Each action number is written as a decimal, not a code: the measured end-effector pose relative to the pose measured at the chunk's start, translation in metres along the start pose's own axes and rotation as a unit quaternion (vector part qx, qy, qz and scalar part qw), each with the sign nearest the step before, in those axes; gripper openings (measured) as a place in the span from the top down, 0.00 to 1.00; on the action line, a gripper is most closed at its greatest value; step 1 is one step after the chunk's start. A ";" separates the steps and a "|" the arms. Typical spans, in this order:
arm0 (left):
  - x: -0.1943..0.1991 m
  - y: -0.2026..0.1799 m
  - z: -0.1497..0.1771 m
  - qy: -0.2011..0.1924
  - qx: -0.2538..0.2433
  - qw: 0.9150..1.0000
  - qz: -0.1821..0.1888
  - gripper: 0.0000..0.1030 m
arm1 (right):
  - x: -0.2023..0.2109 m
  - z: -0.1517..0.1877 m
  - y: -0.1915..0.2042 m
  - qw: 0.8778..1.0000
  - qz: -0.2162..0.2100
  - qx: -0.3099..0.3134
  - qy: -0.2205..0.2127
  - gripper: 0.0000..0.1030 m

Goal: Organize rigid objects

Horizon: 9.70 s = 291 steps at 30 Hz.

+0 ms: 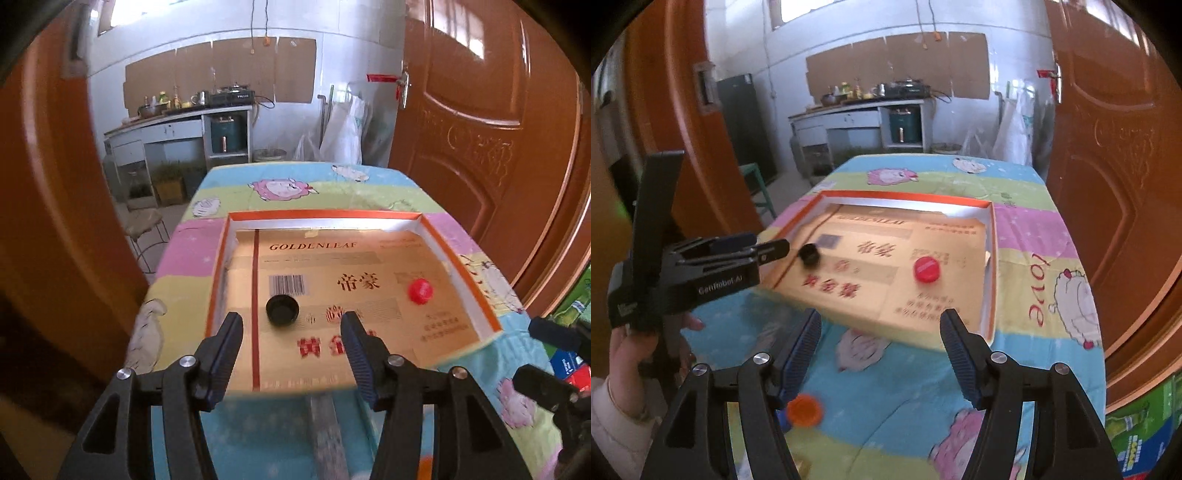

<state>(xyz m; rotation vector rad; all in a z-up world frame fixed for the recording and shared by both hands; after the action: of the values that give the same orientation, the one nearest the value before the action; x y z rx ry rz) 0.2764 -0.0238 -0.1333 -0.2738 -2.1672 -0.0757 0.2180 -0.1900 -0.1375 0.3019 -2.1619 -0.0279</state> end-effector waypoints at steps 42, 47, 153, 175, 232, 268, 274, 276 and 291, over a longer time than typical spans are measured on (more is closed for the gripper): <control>0.100 -0.002 0.139 -0.037 0.029 0.999 0.004 0.47 | -0.018 0.138 0.077 0.993 0.088 -0.006 0.076 0.60; 0.094 -0.011 0.145 -0.025 0.030 0.999 0.026 0.47 | -0.022 0.139 0.079 0.994 0.077 0.001 0.083 0.83; 0.030 -0.067 0.190 0.046 -0.147 0.986 0.061 0.76 | 0.024 0.125 0.011 0.995 0.055 -0.087 0.010 0.82; 0.077 -0.072 0.131 -0.022 -0.114 0.991 0.061 0.76 | 0.033 0.094 0.018 0.997 0.034 -0.061 -0.013 0.82; 0.001 -0.056 -0.037 -0.011 -0.056 0.996 0.063 0.76 | -0.023 -0.057 -0.039 0.998 0.027 -0.051 -0.010 0.82; -0.130 -0.050 -0.104 0.107 -0.057 0.992 0.031 0.76 | -0.131 -0.121 -0.084 0.998 0.018 -0.015 0.065 0.82; -0.155 -0.047 -0.102 0.131 -0.047 0.990 0.039 0.76 | -0.151 -0.126 -0.088 0.996 0.024 -0.008 0.084 0.82; -0.158 -0.045 -0.101 0.133 -0.044 0.989 0.040 0.76 | -0.157 -0.127 -0.089 0.996 0.027 -0.006 0.090 0.82; -0.166 -0.042 -0.101 0.138 -0.033 0.989 0.051 0.75 | -0.178 -0.120 -0.091 0.991 0.044 -0.009 0.127 0.78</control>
<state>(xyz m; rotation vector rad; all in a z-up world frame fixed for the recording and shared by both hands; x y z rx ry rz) 0.4394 -0.1084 -0.2089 -0.3882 -1.8747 -0.1207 0.4311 -0.2264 -0.2248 0.1885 -1.9188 0.0401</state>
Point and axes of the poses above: each gripper's, at about its wrist camera, not at the fingertips, and x roughly against the way its jaws point, y to its left, z to its underside, the point moved 8 cm from there along -x, roughly the way its jaws point, and after that the axes turned 12 degrees about y, right-handed, at the moved point
